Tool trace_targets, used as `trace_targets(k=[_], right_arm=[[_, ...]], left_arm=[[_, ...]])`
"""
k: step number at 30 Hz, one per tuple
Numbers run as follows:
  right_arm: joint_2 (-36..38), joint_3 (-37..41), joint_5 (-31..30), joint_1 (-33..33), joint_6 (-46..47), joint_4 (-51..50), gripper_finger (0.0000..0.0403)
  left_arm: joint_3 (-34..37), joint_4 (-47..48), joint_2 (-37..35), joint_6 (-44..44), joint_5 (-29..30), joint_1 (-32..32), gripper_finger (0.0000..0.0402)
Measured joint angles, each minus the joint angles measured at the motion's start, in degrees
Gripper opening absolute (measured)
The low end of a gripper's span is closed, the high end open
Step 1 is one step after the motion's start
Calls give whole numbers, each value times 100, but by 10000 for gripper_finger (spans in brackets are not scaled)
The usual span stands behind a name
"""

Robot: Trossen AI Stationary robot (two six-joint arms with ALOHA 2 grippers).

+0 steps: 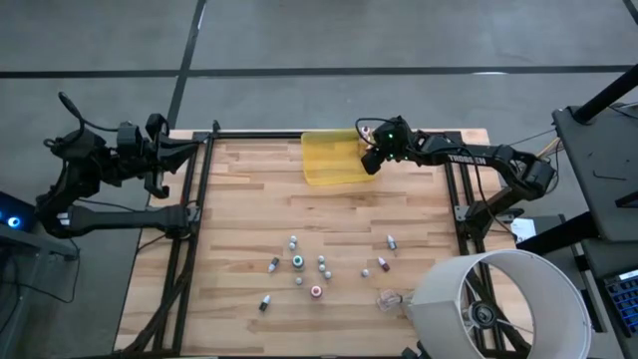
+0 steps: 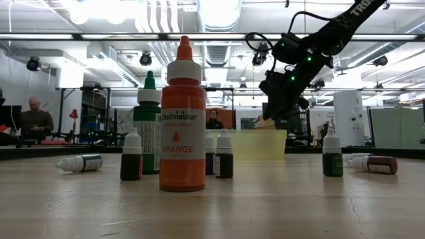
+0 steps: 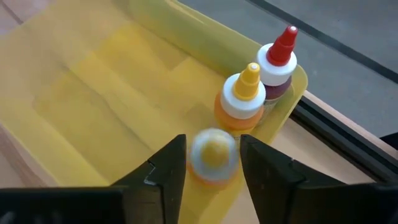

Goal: Pick & Place food coloring
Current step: Put the large yellow food coloring bottle into the yellow bin, then put the top small black food coloring bottle into the yellow bin

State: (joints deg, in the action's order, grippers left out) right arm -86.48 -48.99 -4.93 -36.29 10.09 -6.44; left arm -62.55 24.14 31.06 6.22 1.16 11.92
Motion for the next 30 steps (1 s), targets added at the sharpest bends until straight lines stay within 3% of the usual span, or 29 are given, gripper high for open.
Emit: trace_targets(k=[17, 30], right_arm=[[29, -2, 46, 2, 2, -66, 139], [700, -35, 49, 81, 26, -549, 143]], left_arm=[[0, 0, 1, 1, 1, 0, 0], [0, 0, 0, 2, -1, 0, 0]])
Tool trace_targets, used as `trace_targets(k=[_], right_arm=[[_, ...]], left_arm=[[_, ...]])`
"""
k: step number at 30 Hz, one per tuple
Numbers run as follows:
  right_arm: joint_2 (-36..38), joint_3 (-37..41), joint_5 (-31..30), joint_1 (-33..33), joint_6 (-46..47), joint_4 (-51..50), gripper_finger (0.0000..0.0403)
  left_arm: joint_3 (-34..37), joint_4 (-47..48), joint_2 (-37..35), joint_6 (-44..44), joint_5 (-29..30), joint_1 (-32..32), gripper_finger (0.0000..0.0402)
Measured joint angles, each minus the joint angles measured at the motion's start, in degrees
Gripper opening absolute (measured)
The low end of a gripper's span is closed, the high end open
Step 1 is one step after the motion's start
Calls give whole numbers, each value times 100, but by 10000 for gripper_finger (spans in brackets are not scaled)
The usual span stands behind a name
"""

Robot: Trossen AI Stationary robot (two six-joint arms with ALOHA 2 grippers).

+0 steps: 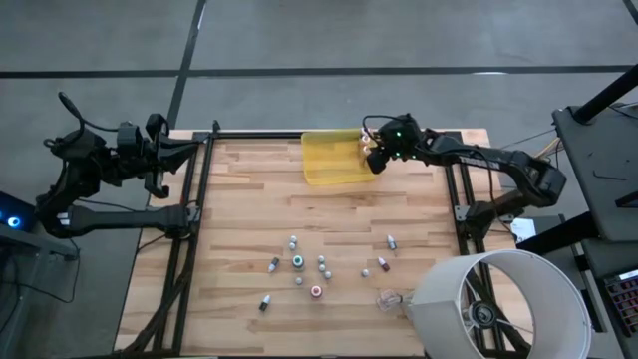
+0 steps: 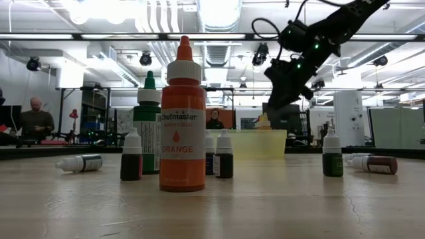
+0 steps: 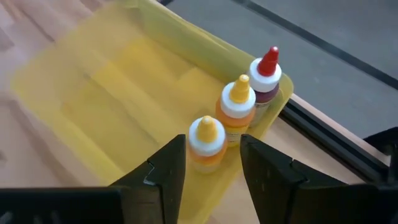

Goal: Pick & Place food coloring
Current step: Put the top small black food coloring bottle into the yellow bin

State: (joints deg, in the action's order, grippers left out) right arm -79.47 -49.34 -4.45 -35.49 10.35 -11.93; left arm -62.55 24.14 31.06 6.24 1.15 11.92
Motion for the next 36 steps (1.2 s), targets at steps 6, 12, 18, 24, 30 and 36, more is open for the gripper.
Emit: trace_targets(k=[6, 12, 18, 24, 30, 36], right_arm=[[427, -4, 222, 237, 20, -159, 136], [686, -4, 868, 608, 19, -143, 142], [699, -4, 968, 1141, -121, -112, 146], [699, -4, 1162, 1700, -475, 162, 137], [609, -4, 1252, 2007, -520, 501, 136], [383, -4, 1745, 2344, -712, 562, 144]], left_arm=[[0, 0, -1, -1, 1, -2, 0], [1, 0, 0, -1, 2, 0, 0], [-1, 0, -1, -1, 2, -1, 0], [1, 0, 1, -2, 2, -1, 0], [0, 0, 1, -1, 1, 0, 0], [1, 0, -1, 0, 0, 0, 0]])
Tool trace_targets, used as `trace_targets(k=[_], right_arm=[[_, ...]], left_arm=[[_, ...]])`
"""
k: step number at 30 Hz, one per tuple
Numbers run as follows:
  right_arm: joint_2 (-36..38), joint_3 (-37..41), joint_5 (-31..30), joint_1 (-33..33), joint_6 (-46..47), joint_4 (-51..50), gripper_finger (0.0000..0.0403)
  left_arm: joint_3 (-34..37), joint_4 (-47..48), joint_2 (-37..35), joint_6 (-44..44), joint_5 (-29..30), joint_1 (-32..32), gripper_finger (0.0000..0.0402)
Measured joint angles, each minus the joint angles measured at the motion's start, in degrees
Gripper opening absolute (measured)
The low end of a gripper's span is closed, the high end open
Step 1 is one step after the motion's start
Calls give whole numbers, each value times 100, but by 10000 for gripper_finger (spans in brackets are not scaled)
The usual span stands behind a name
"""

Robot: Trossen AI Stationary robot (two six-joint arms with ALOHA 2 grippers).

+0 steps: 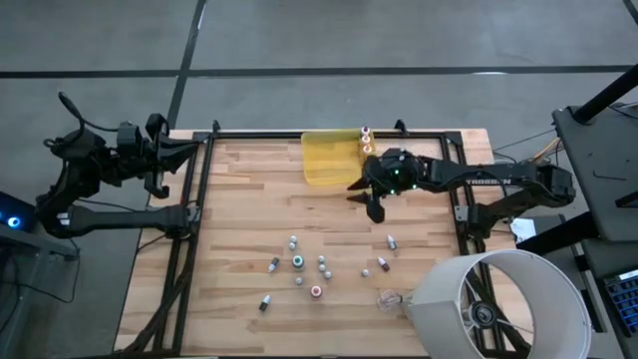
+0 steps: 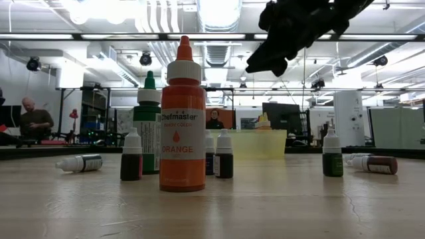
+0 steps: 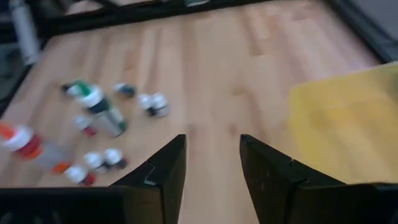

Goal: Pick & Place food coloring
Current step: Put the top small black food coloring bottle into the yellow bin

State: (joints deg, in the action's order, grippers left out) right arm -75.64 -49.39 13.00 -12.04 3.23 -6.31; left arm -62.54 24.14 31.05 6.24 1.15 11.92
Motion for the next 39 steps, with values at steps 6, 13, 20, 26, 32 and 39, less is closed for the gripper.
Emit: trace_targets(k=[6, 13, 20, 26, 32, 39], right_arm=[[-438, -276, 403, 455, -73, -6, 144], [-1009, -907, 400, 713, -60, 43, 137], [-1459, -1500, 378, 810, 112, 87, 141], [-1812, -1857, 381, 1045, 241, 75, 138], [-1768, -1658, 350, 1258, 550, -55, 135], [-1393, -1259, 72, 1433, 871, -819, 134]], left_arm=[[-2, 0, 0, -2, 2, 0, 0], [0, 0, 0, 0, 2, 0, 0], [-2, 0, 0, -2, 0, -2, 0], [0, 0, 2, -2, 0, -2, 0], [0, 1, 0, -2, 0, 0, 0], [-1, 2, 1, -1, 1, -2, 0]])
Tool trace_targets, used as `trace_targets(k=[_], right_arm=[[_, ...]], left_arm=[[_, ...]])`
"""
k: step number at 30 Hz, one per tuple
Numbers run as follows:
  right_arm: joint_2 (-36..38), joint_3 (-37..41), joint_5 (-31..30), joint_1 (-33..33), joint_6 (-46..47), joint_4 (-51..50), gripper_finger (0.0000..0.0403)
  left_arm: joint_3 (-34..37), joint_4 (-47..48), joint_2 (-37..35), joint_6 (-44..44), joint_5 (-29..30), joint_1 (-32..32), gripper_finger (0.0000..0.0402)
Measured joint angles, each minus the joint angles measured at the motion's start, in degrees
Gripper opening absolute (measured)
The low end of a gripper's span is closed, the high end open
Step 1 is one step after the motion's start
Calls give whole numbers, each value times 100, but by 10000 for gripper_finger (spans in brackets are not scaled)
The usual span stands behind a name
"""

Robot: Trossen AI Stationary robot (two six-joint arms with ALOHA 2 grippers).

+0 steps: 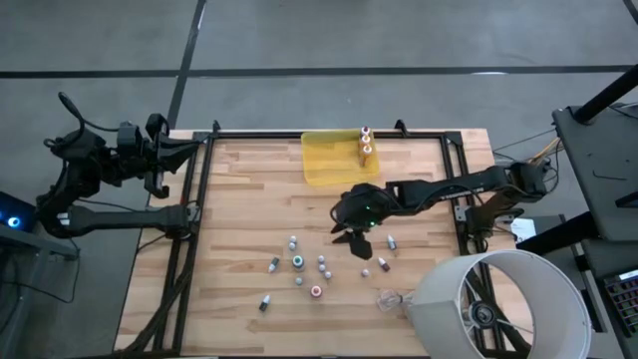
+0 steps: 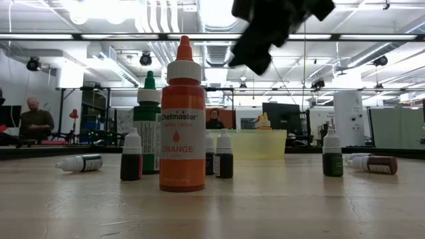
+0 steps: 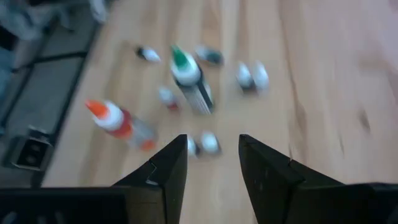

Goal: Pick & Place food coloring
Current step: Put the top small black food coloring bottle into the yellow bin

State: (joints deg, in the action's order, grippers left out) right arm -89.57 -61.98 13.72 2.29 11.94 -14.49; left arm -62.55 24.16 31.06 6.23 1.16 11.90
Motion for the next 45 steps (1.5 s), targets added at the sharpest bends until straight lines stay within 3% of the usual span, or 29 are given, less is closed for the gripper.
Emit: trace_targets(k=[14, 32, 45], right_arm=[[918, 729, -943, 6, 1531, -1262, 136], [1264, 1672, -986, -220, 2984, -1708, 135], [1137, 1690, -1095, -219, 3165, -2013, 134]], left_arm=[[0, 0, 0, -1, 0, 1, 0], [1, -2, 1, -1, 1, 2, 0], [-1, -2, 1, -1, -1, 2, 0]])
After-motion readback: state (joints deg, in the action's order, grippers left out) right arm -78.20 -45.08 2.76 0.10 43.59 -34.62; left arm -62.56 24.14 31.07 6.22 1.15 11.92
